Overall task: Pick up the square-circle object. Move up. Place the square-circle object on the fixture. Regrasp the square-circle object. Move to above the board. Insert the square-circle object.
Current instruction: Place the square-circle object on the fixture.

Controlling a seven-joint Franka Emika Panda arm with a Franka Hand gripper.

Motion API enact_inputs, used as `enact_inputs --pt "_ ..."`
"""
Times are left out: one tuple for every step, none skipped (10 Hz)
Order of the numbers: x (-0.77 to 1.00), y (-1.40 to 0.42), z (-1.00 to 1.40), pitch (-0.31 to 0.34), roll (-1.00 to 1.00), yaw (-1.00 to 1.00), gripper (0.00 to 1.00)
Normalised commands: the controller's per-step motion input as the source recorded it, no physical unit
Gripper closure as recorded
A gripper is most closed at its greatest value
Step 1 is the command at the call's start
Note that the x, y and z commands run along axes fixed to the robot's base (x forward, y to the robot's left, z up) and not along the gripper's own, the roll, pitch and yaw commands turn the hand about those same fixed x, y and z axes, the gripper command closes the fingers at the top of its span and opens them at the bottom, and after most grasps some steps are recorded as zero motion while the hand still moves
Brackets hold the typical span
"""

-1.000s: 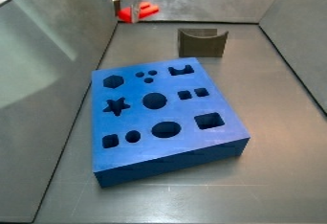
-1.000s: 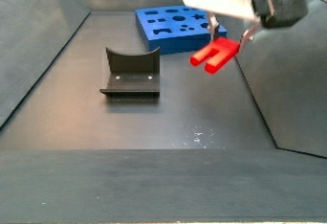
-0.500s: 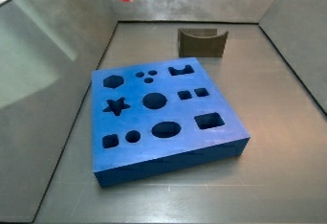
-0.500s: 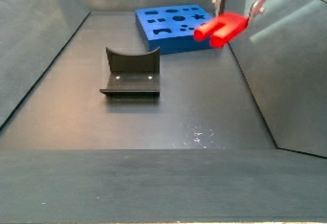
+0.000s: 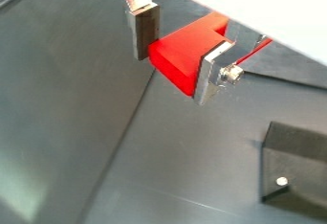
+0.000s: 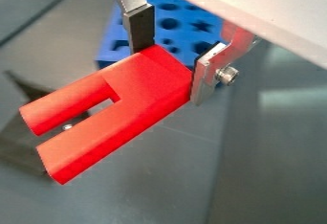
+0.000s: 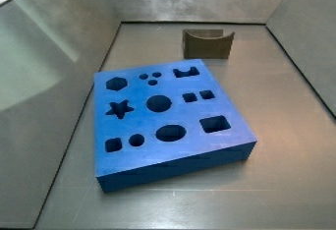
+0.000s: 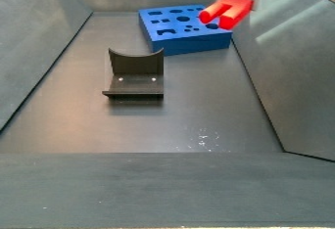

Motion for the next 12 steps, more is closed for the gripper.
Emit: enact_inputs --pt "1.00 -0.19 -0.02 -0.126 0.04 1.00 1.00" --pt "1.00 -0.18 -0.02 -0.120 0.05 1.00 1.00" --pt "1.00 -0.17 -0.03 -0.111 0.06 1.00 1.00" --pt "1.00 -0.16 -0.03 -0.104 0.07 0.92 1.00" --pt "1.00 -0.15 -0.03 -0.081 0.07 0.75 1.00" --pt "1.00 -0.14 -0.03 -0.028 0.07 0.39 1.00" --pt "1.00 -0.13 -0.03 -0.018 0.07 0.29 1.00" --pt "1.00 -0.12 -0.04 -0.001 0.08 0.17 1.00" --pt "1.00 -0.11 -0.04 0.007 0.09 0.13 1.00" --pt "1.00 -0.10 -0.04 0.022 0.10 0.09 1.00" --pt "1.00 -0.10 -0.04 0.034 0.11 0.07 1.00" --pt "1.00 -0.09 -0.04 0.048 0.12 0.06 1.00"
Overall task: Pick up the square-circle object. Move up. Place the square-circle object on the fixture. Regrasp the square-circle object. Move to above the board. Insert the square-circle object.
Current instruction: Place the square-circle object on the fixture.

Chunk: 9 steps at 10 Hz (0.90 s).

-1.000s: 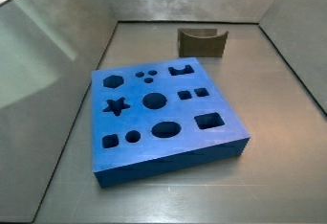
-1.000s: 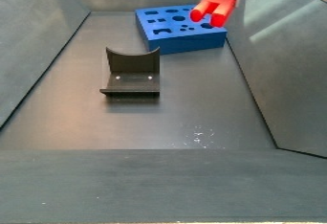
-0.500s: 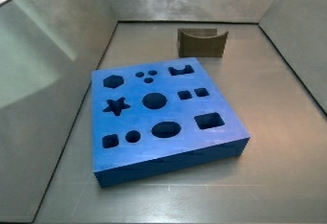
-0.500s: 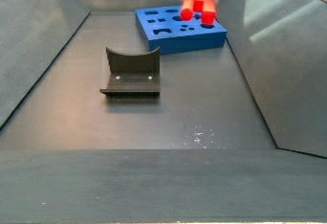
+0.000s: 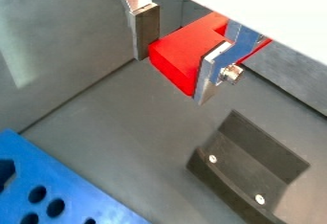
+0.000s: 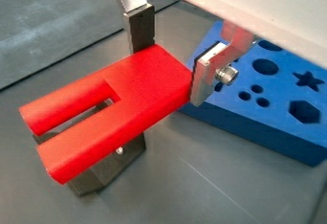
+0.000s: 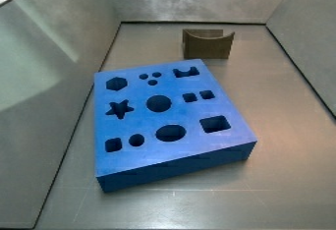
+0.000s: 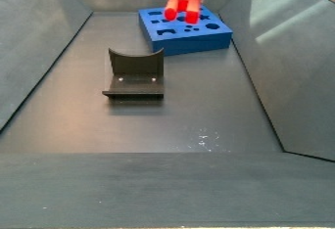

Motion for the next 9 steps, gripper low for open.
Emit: enact_inputs --pt "1.00 0.37 -0.01 0.053 -1.00 0.02 1.00" --pt "1.00 0.41 0.00 0.063 -1.00 0.01 1.00" --pt "1.00 0.38 0.00 0.069 -1.00 -0.01 1.00" --pt "1.00 0.29 0.01 0.088 -1.00 -0.02 1.00" --pt "1.00 0.25 0.00 0.098 -1.00 -0.03 1.00" --pt "0.96 0.18 -0.01 0.106 -1.00 -0.04 1.00" --pt "0.89 0.15 -0.01 0.111 -1.00 -0.05 1.00" --pt "0.75 0.09 -0.01 0.120 -1.00 -0.07 1.00" --pt "0.64 0.07 -0.01 0.127 -1.00 -0.08 1.00"
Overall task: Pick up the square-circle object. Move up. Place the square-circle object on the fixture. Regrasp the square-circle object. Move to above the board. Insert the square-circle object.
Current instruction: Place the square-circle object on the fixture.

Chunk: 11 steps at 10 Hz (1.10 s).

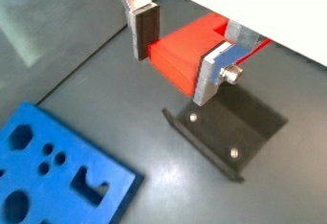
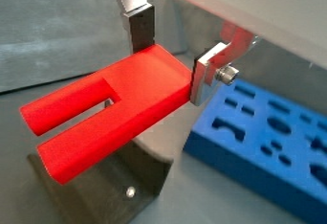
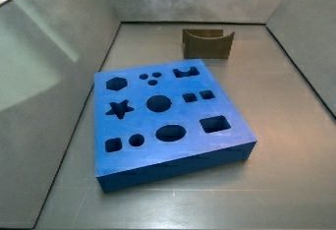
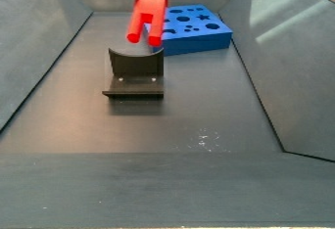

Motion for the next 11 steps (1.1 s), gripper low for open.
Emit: enact_inputs --pt "0.51 0.05 -0.01 0.133 -0.98 -0.11 1.00" --pt "0.41 0.05 -0.01 0.116 -0.81 -0.12 1.00" --pt "0.31 0.05 -0.01 0.096 -0.63 -0.12 1.00" --pt "0.22 0.05 -0.01 0.078 -0.46 -0.12 1.00" --pt "0.10 0.03 -0.01 0.058 -0.26 -0.11 1.00" --pt "0.12 0.13 -1.00 0.218 -1.00 -0.07 1.00" --pt "0.12 0.13 -1.00 0.196 -1.00 -0.08 1.00" --pt "0.14 0.14 -1.00 0.222 -1.00 -0.12 1.00" --pt "0.15 0.13 -1.00 0.225 -0.86 -0.16 1.00" --pt "0.16 0.14 -1.00 0.186 -0.69 -0.19 1.00" --pt "0.16 0.14 -1.00 0.137 -0.51 -0.21 1.00"
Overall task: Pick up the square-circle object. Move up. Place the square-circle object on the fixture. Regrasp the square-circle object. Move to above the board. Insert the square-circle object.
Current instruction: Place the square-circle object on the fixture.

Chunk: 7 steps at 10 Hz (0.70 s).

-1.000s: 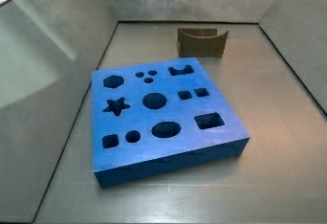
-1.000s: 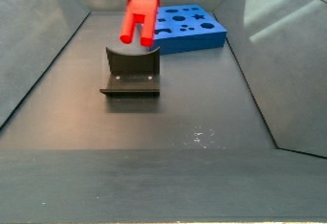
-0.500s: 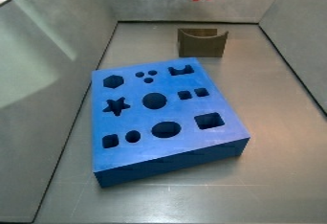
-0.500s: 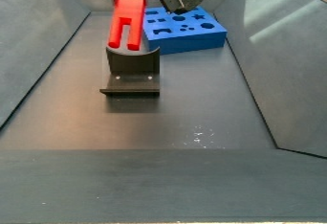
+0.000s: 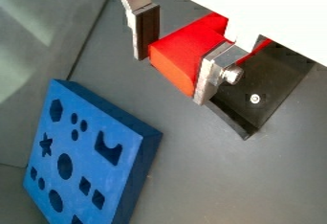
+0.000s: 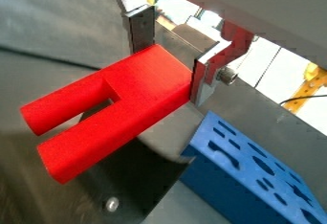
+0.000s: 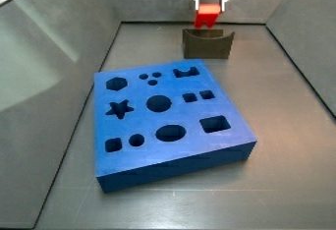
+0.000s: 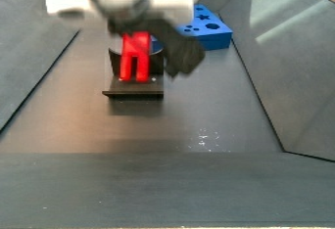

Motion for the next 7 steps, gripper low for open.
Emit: enact_inputs --pt "0.17 0.14 -1.00 0.093 -0.35 -0.22 1.00" --pt "0.18 0.13 -1.00 0.042 -0.22 -0.21 1.00" --pt "0.15 0.14 -0.81 -0.001 -0.16 -0.20 1.00" --pt "0.09 0.18 -0.69 -0.045 -0.12 -0.18 1.00" --pt "0.07 0.18 -0.66 -0.053 -0.11 -0.16 1.00" --pt "0.06 0.19 -0.64 -0.066 -0.10 -0.13 1.00" --pt "0.06 0.19 -0.64 -0.066 -0.10 -0.13 1.00"
